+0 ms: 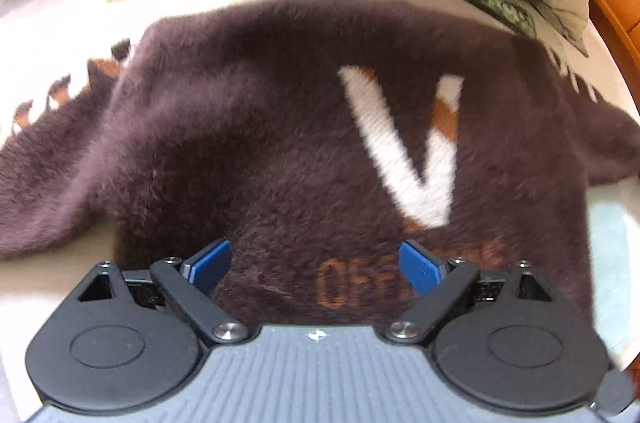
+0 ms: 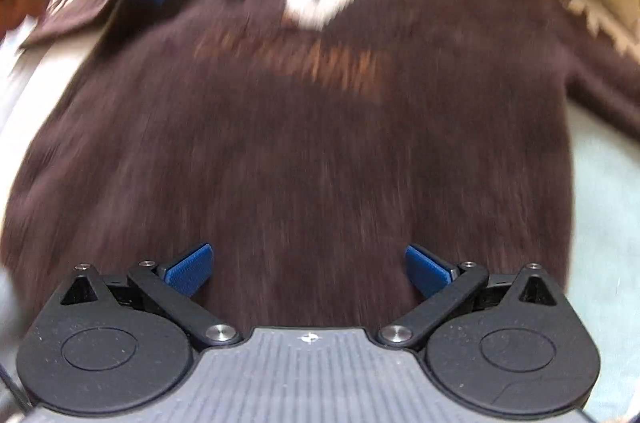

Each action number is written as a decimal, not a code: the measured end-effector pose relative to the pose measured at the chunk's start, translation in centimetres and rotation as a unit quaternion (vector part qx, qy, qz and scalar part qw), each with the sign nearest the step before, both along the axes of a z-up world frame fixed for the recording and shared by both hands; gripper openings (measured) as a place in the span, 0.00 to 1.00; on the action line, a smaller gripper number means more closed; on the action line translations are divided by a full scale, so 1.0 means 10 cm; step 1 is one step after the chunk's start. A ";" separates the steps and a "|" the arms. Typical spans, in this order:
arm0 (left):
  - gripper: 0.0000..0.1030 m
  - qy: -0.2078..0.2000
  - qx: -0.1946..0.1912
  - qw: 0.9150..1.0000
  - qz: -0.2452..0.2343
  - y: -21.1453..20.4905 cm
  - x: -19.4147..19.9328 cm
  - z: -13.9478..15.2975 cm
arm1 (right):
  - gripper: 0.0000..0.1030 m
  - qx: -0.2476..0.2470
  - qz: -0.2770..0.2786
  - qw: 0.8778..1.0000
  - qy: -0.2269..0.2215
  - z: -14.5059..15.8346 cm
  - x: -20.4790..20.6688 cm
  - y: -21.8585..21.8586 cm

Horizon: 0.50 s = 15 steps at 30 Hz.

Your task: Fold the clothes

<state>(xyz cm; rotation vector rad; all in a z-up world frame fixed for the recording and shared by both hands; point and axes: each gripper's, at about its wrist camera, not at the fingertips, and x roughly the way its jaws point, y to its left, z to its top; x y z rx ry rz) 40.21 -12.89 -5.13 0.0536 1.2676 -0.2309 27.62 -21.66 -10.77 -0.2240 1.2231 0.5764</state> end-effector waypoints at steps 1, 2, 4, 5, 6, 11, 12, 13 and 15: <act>0.88 0.003 0.009 1.000 0.001 -0.09 0.00 0.09 | 1.00 0.011 0.007 1.000 0.005 0.01 -0.04 -0.10; 0.88 0.006 0.019 1.000 -0.002 -0.19 -0.01 0.17 | 1.00 0.028 0.012 0.999 0.016 0.01 -0.06 -0.21; 0.88 0.012 0.033 0.999 -0.007 -0.39 -0.05 0.32 | 1.00 0.064 0.007 0.997 0.053 0.03 0.01 -0.41; 0.88 0.020 0.035 0.999 -0.002 -0.48 -0.07 0.38 | 1.00 0.081 0.005 0.994 0.072 0.04 0.04 -0.51; 0.88 0.022 0.037 0.999 -0.001 -0.58 -0.11 0.44 | 1.00 0.094 -0.008 0.991 0.099 0.05 0.10 -0.59; 0.89 0.040 0.032 0.999 0.008 -0.94 -0.27 0.48 | 1.00 0.148 -0.110 0.968 0.170 0.16 0.36 -1.06; 0.89 0.040 0.029 0.999 0.010 -0.98 -0.29 0.46 | 1.00 0.156 -0.129 0.965 0.165 0.22 0.37 -1.17; 0.89 0.042 0.028 0.999 0.014 -1.03 -0.31 0.45 | 1.00 0.169 -0.140 0.963 0.157 0.28 0.39 -1.26; 0.89 0.047 0.019 0.998 0.025 -1.06 -0.34 0.41 | 1.00 0.186 -0.163 0.959 0.138 0.34 0.44 -1.42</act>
